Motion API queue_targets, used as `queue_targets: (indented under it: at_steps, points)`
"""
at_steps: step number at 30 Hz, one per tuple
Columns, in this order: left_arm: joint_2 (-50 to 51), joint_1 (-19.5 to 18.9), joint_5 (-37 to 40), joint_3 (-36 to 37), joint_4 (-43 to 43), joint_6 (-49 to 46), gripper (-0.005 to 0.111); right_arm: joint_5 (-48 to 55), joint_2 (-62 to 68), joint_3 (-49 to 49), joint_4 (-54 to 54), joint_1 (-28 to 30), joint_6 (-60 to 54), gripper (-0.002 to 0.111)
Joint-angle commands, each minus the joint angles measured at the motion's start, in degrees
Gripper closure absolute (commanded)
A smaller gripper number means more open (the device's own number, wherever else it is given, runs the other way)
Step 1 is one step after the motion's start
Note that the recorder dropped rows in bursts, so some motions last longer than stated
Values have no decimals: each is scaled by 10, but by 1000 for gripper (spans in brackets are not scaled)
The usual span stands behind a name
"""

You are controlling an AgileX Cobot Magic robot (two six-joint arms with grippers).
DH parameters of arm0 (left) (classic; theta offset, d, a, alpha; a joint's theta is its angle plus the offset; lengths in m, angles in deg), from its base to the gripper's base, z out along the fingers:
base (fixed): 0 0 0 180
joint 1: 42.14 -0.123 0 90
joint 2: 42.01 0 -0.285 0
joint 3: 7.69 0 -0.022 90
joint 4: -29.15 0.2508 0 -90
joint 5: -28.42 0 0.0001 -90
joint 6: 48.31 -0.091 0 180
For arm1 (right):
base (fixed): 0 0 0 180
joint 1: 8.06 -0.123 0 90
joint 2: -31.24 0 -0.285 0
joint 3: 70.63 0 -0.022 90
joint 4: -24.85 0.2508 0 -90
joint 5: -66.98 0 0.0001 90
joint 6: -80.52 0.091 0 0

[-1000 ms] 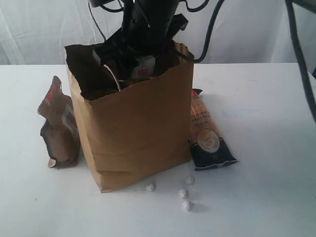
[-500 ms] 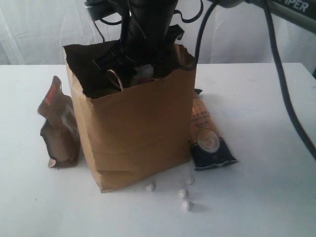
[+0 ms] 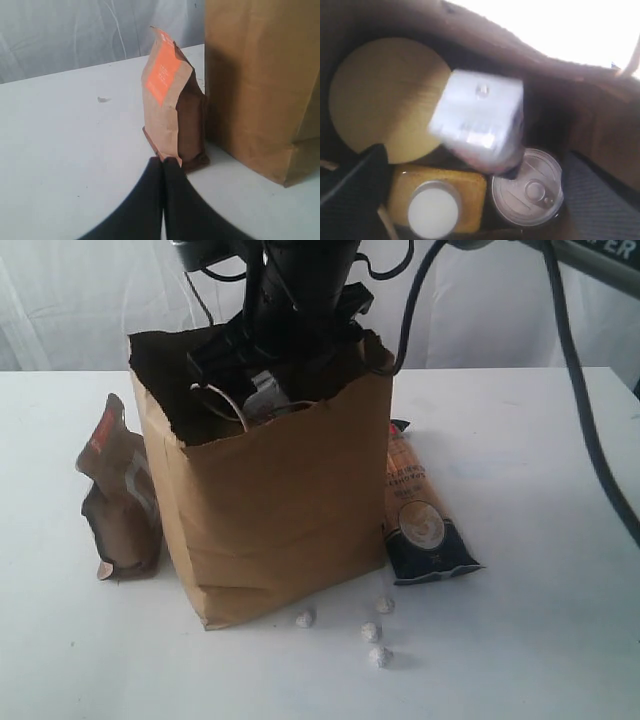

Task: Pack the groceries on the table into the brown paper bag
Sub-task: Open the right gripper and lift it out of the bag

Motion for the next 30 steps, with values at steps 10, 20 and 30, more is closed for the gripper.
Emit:
queue_targets:
  at_steps: [10,20,30]
  points:
    - [-3,-2,-4,2,-7,-1,107,-2,-55,-3,5,-4,13,21]
    - [-3,-2,-4,2,-7,-1,107,-2,-99,-3,6,-34,13,22]
    - [-3,-2,-4,2,-7,0,107,-2,-159,-3,-35,-44,38,22]
